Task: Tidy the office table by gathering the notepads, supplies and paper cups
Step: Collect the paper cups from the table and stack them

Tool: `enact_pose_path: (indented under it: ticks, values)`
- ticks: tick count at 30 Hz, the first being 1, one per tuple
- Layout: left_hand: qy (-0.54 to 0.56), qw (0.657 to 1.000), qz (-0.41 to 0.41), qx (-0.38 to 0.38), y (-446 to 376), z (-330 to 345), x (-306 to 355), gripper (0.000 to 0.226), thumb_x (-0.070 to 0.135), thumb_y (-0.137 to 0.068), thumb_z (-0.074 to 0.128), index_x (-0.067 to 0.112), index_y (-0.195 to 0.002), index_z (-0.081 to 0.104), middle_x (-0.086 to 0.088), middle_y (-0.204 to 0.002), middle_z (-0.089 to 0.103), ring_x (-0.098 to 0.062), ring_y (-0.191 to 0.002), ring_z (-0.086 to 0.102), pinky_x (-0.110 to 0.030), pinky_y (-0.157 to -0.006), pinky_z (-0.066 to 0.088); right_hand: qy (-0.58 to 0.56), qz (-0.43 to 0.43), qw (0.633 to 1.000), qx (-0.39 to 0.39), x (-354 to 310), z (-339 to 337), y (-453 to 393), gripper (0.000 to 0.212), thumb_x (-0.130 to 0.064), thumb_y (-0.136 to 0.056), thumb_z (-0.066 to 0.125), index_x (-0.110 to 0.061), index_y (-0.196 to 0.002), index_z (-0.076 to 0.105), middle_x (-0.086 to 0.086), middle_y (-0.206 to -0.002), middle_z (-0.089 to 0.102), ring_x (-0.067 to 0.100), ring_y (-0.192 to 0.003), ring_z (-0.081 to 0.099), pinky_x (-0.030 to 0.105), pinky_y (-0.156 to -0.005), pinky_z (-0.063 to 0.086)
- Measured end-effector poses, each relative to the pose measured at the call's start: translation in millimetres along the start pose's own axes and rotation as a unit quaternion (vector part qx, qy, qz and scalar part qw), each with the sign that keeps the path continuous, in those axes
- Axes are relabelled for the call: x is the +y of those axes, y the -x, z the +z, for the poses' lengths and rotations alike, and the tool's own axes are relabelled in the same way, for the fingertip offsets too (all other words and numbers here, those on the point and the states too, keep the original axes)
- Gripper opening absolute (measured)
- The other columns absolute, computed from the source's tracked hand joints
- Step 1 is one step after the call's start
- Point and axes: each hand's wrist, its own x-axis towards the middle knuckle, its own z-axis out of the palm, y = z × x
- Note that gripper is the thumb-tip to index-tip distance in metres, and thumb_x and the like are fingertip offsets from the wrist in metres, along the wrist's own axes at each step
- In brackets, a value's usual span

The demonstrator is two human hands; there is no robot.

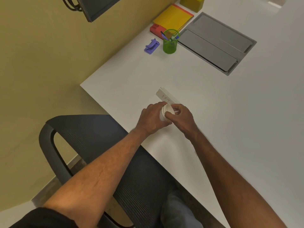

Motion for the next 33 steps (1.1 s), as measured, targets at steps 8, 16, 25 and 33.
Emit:
enact_pose_path:
  ticks: [8,16,25,33]
  values:
    - [-0.006,1.000,0.001,0.000,-4,-5,0,0.065,0.060,-0.072,0.074,0.039,-0.128,0.049,0.017,-0.124,0.063,-0.015,-0.106,0.058,-0.044,-0.090,0.050,0.006,-0.015,1.000,0.011,-4,0,-5,0.059,-0.046,-0.065,0.071,-0.027,-0.121,0.065,-0.011,-0.119,0.065,0.007,-0.107,0.061,0.026,-0.086,0.053]
    - [0.017,1.000,-0.009,-0.002,-10,-5,0,0.068,0.051,-0.067,0.079,0.036,-0.127,0.051,0.016,-0.121,0.065,-0.013,-0.105,0.062,-0.044,-0.087,0.055,0.007,-0.021,1.000,0.007,-2,-12,-12,0.064,-0.050,-0.067,0.071,-0.031,-0.128,0.063,-0.010,-0.123,0.063,0.009,-0.107,0.062,0.029,-0.089,0.054]
    - [0.080,0.997,0.000,-0.008,-13,4,11,0.066,0.051,-0.068,0.083,0.035,-0.125,0.054,0.015,-0.119,0.067,-0.006,-0.103,0.065,-0.038,-0.085,0.059,0.024,-0.042,0.999,0.005,-1,-28,-6,0.068,-0.044,-0.066,0.076,-0.029,-0.130,0.060,-0.006,-0.124,0.057,0.008,-0.103,0.061,0.019,-0.079,0.048]
    - [0.083,0.996,-0.005,-0.014,-6,-1,17,0.070,0.042,-0.067,0.087,0.024,-0.126,0.054,0.007,-0.118,0.068,-0.012,-0.099,0.066,-0.038,-0.085,0.059,0.019,-0.046,0.998,0.039,-12,-49,7,0.070,-0.043,-0.066,0.073,-0.027,-0.133,0.061,-0.009,-0.125,0.057,0.001,-0.098,0.060,0.017,-0.078,0.049]
